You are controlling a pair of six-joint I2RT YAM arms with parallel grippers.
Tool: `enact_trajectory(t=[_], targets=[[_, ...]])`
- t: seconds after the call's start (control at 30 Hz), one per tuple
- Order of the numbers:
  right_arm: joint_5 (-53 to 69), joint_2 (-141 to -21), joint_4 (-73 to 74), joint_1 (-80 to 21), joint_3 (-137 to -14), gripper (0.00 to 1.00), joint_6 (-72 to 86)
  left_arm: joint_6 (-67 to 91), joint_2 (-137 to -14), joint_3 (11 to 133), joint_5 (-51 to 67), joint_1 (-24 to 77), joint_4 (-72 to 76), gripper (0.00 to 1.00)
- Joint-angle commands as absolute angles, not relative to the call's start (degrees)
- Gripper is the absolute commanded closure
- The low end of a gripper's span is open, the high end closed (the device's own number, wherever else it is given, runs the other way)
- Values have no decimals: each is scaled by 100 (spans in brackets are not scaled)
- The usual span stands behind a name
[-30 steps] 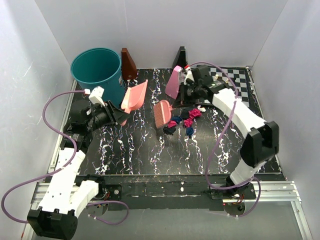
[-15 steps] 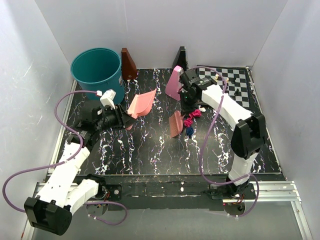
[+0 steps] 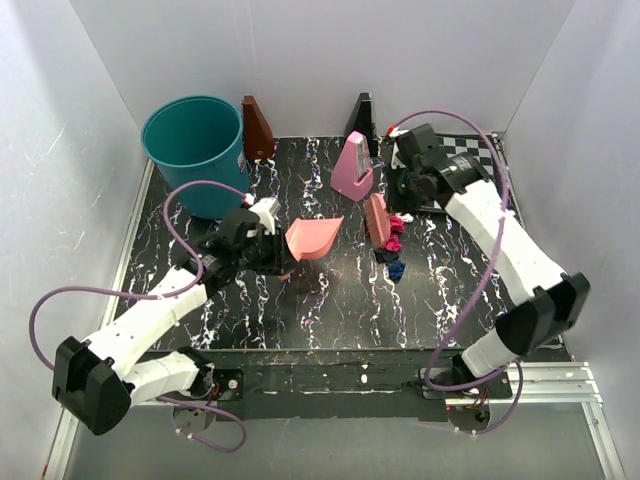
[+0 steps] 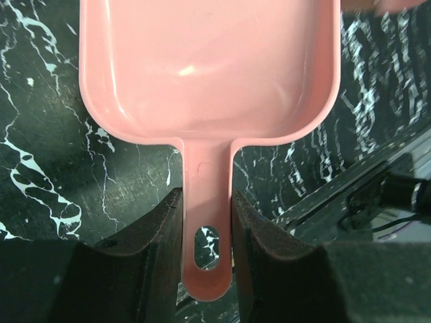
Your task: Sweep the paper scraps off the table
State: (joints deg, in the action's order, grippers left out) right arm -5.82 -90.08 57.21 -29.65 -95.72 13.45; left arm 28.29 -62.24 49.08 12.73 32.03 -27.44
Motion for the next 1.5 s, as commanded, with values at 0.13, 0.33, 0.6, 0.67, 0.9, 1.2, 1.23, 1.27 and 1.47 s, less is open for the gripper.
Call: enact_trajectory(t=[0.13,0.33,0.6,0.67,0.9,1.2,1.23,1.27,1.47], targets=[[-2053,-8086,5422,-2979,-9291,99,862,2391,-6636,5115,-280,4270,-3049,100],[-3928,-8410,5976,-2997,-9132,99,765,1926,-7065,5361,-1316,5096,-3567,100],[-4342,-9315,6274,-2988,-9132,99,826,1521,-7857,5704,-1811,6091,-4227,100],[-4062,-9570,6319,-2997,-9141,99,835,1477,-8015,5722,-1627,6126,-4210,100],[-2885,-9800,5933,-3401,-8930,99,651,1345,-8332,5634,-1240,6161,-3491,100],[-1062,-9194,5582,-3674,-9334,99,334,1213,-8569,5660,-1134,6152,-3094,100],[-1342,-9124,5651,-3665,-9430,99,308,1222,-8552,5643,-1125,6161,-3068,100],[-1649,-9123,5756,-3648,-9526,99,290,1222,-8543,5634,-1108,6152,-3033,100],[-3522,-9404,5915,-3586,-9782,99,-139,1222,-8525,5634,-1055,6161,-2909,100]])
